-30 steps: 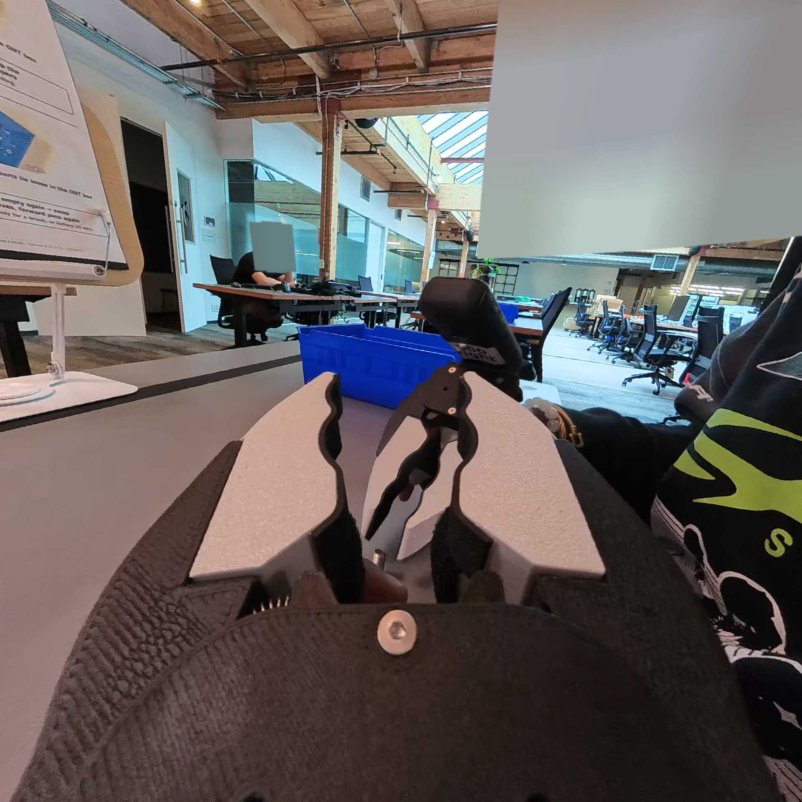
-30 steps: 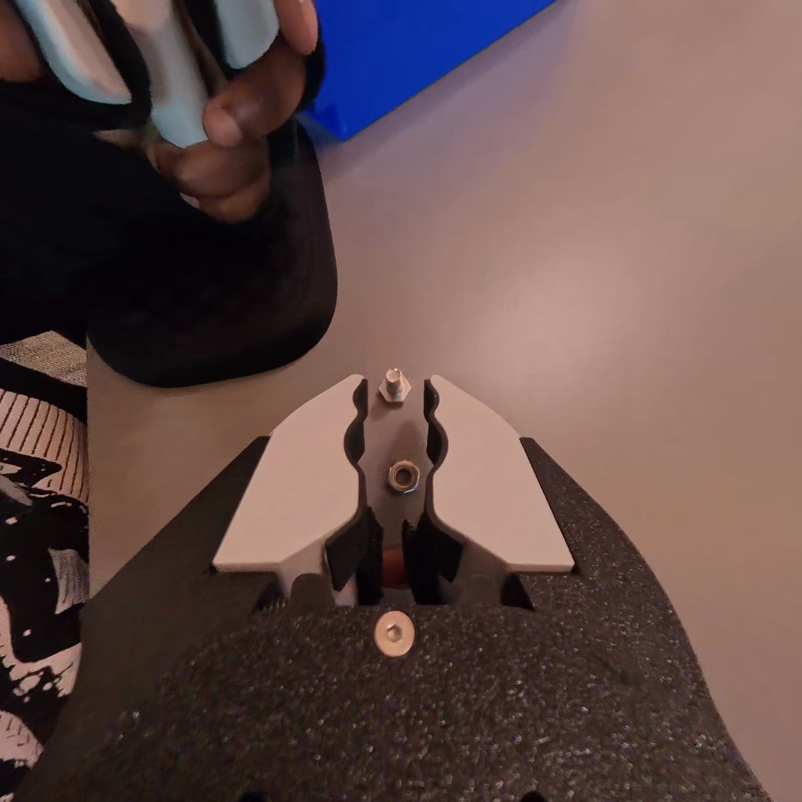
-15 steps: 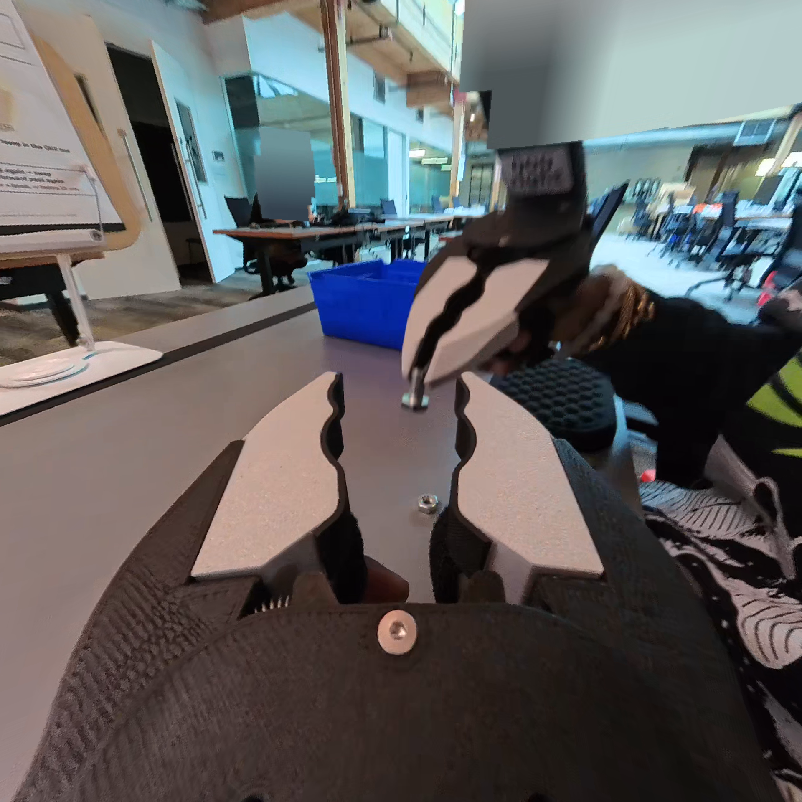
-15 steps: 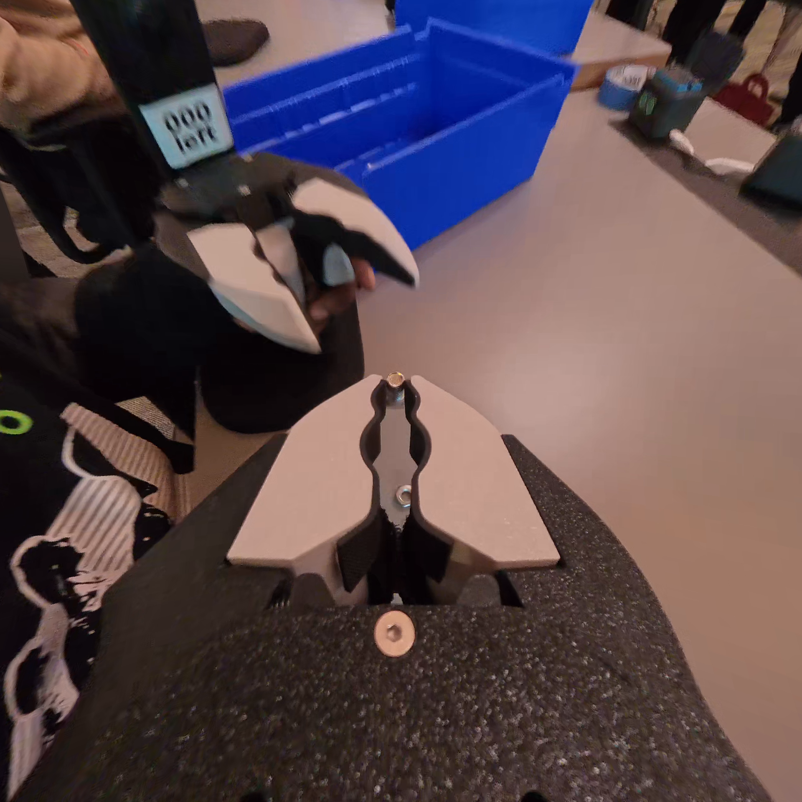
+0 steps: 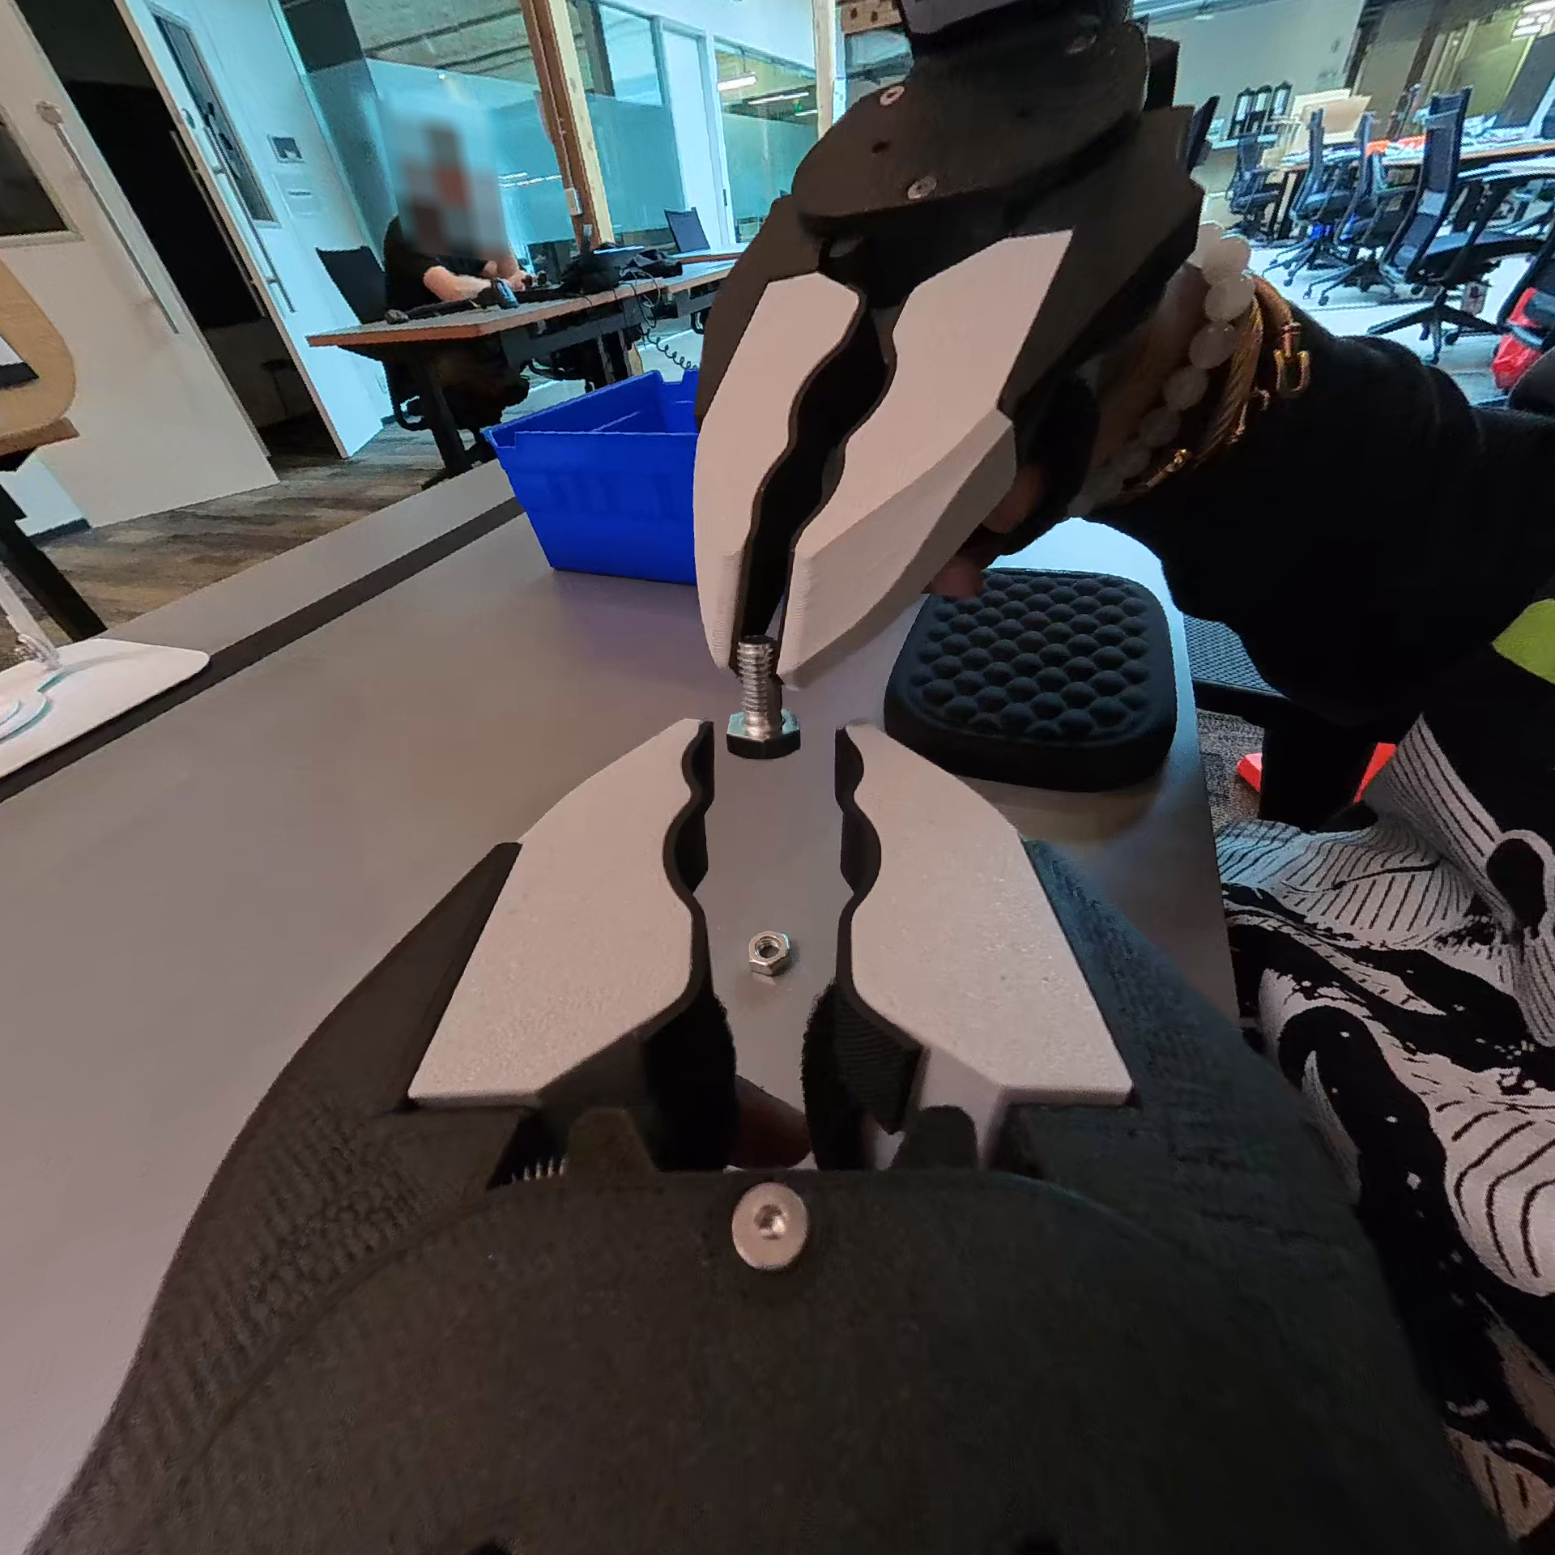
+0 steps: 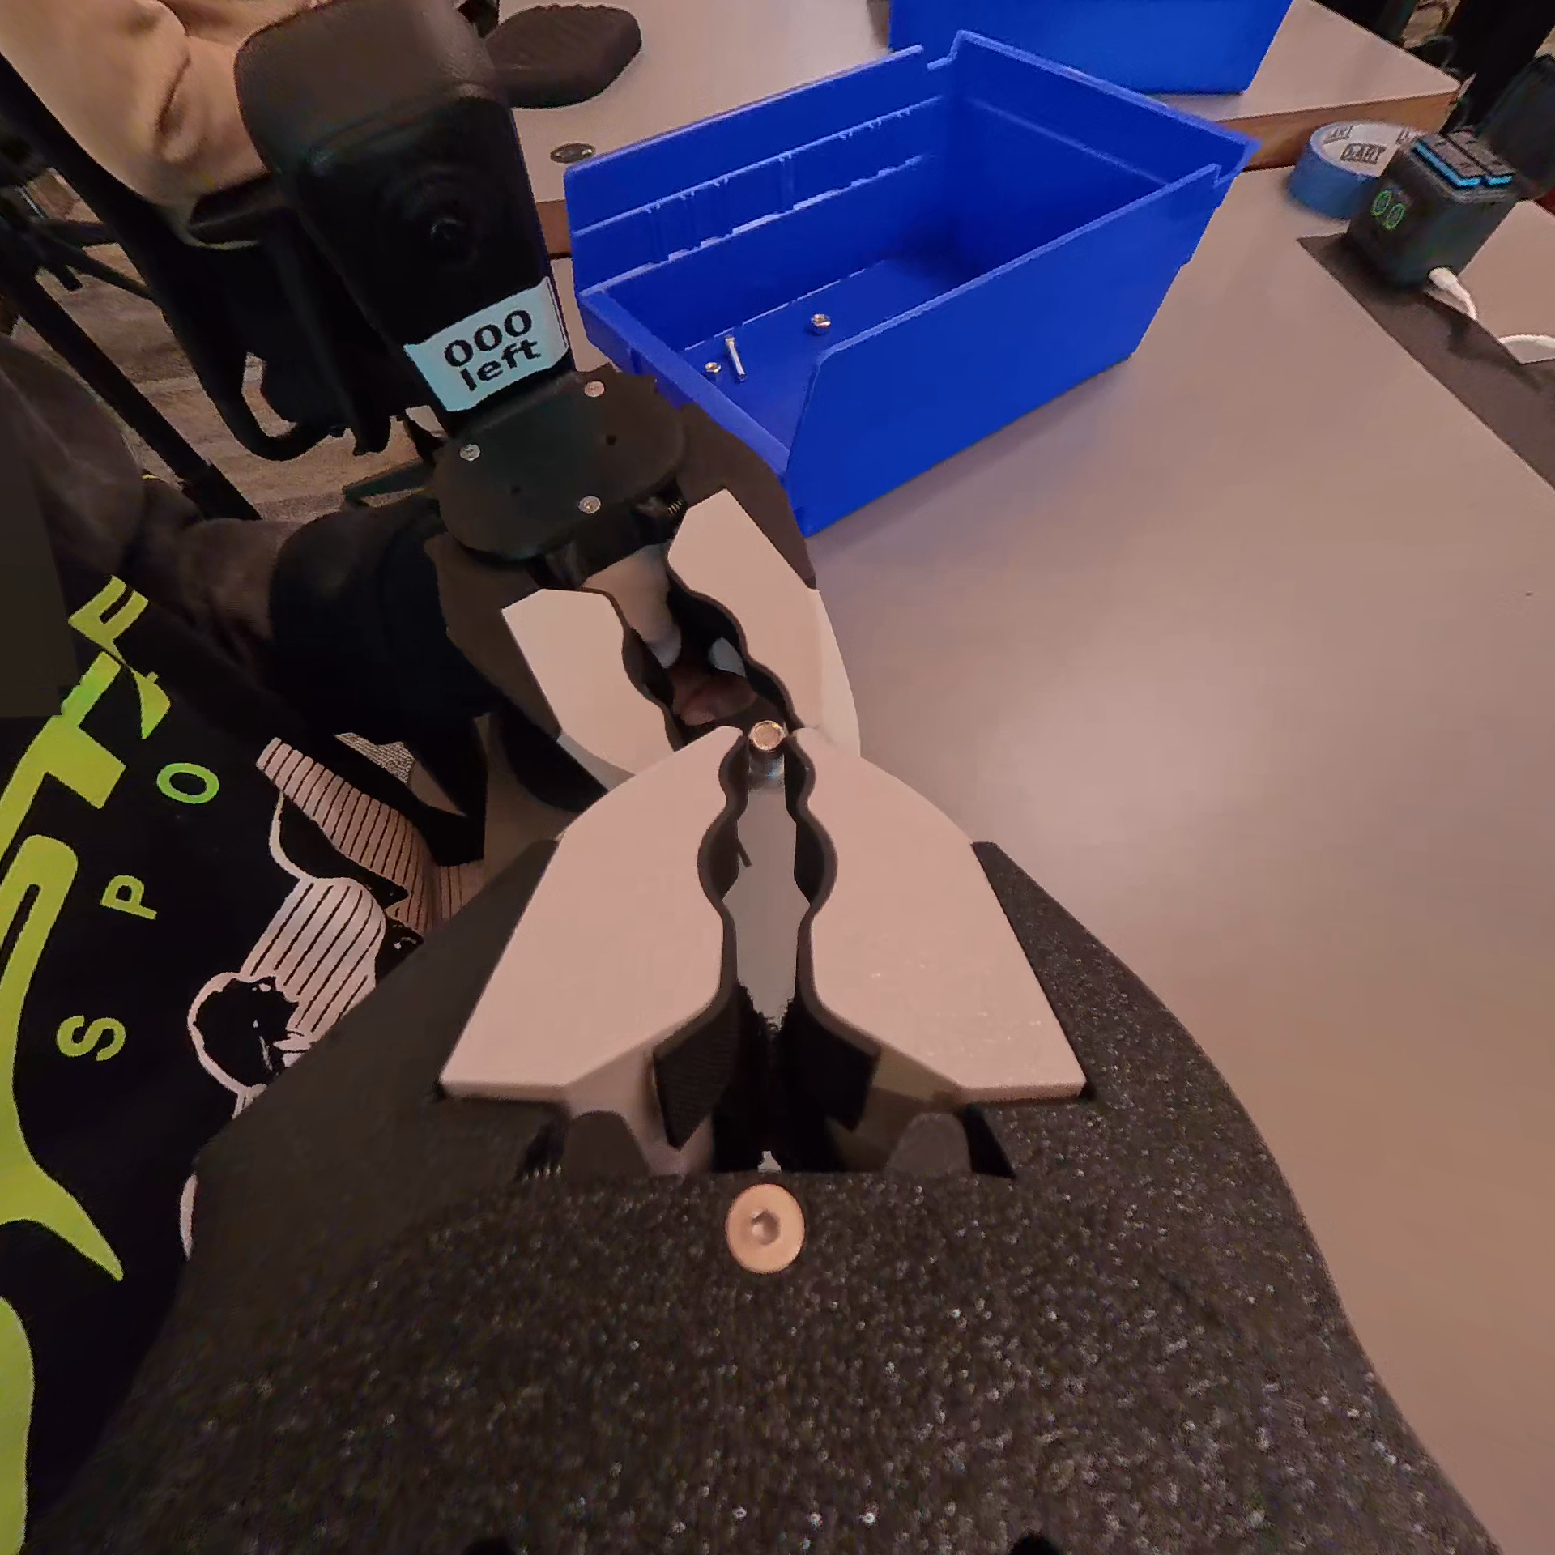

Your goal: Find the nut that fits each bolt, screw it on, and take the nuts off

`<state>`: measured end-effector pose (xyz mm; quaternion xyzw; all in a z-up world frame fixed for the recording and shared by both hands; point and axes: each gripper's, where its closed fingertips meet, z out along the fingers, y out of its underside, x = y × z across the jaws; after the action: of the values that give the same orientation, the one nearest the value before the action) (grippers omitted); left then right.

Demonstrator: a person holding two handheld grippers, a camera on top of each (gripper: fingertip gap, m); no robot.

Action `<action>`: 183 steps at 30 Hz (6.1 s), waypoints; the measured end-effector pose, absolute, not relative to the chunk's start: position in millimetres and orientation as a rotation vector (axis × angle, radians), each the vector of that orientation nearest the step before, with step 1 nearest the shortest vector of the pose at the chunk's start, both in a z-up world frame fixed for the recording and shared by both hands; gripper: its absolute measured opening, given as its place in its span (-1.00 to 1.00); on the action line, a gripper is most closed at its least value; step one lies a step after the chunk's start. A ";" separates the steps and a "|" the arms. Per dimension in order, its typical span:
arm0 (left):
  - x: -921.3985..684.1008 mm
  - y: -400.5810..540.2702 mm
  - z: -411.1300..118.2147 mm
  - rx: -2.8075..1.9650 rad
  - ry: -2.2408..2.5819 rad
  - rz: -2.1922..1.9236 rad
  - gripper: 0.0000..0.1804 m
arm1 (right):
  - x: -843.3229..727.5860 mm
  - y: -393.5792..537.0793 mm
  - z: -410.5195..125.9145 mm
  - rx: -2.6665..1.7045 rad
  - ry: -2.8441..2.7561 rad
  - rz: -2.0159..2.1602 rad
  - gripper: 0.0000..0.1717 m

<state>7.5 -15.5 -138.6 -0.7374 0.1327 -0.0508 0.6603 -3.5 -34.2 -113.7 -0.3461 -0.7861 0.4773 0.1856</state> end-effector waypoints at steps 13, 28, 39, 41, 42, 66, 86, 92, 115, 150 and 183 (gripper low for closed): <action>7.6 -14.8 -141.5 -1.679 0.306 -0.124 -0.83 | -3.7 -36.5 -113.4 -0.973 -2.222 1.379 -0.91; -20.4 -29.7 -127.4 -1.570 0.150 -0.171 -0.84 | 5.2 -6.4 -200.2 -0.604 -2.825 0.875 -0.69; -22.3 -30.4 -128.3 -1.564 0.137 -0.194 -0.84 | -5.4 -2.4 -236.9 -0.353 -2.965 0.704 -0.73; -22.0 -30.3 -128.5 -1.565 0.139 -0.197 -0.84 | -5.0 -3.2 -238.8 -0.355 -2.966 0.712 -0.76; -21.9 -30.2 -128.6 -1.565 0.140 -0.198 -0.84 | -4.4 -4.2 -239.4 -0.358 -2.966 0.727 -0.79; 54.1 -37.5 -130.5 -1.559 0.571 -0.661 -0.84 | 47.1 -42.0 -78.4 0.302 -2.895 1.009 -0.83; 66.8 -48.6 -134.2 -1.537 0.691 -0.768 -0.84 | 46.6 -62.8 -106.2 0.594 -3.018 0.918 -0.83; 60.3 -43.3 -132.6 -1.542 0.630 -0.698 -0.84 | 40.0 -61.4 -105.3 0.434 -3.034 0.933 -0.83; 7.2 -9.0 -137.3 -1.669 0.174 -0.193 -0.84 | -3.7 -34.1 -103.2 -0.692 -2.777 0.844 -0.54; -2.7 -10.3 -136.1 -1.634 0.129 -0.230 -0.84 | -3.3 -34.9 -100.1 -0.970 -1.692 1.846 -0.47; -1.0 -8.5 -139.8 -1.657 0.141 -0.211 -0.84 | 12.1 -33.4 -107.6 -0.962 -1.652 1.816 -0.60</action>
<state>-1.0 -8.5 -139.8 -0.7347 0.0626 -0.0934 0.6690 12.1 -33.4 -107.6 -0.3534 -0.6066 0.6669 0.2498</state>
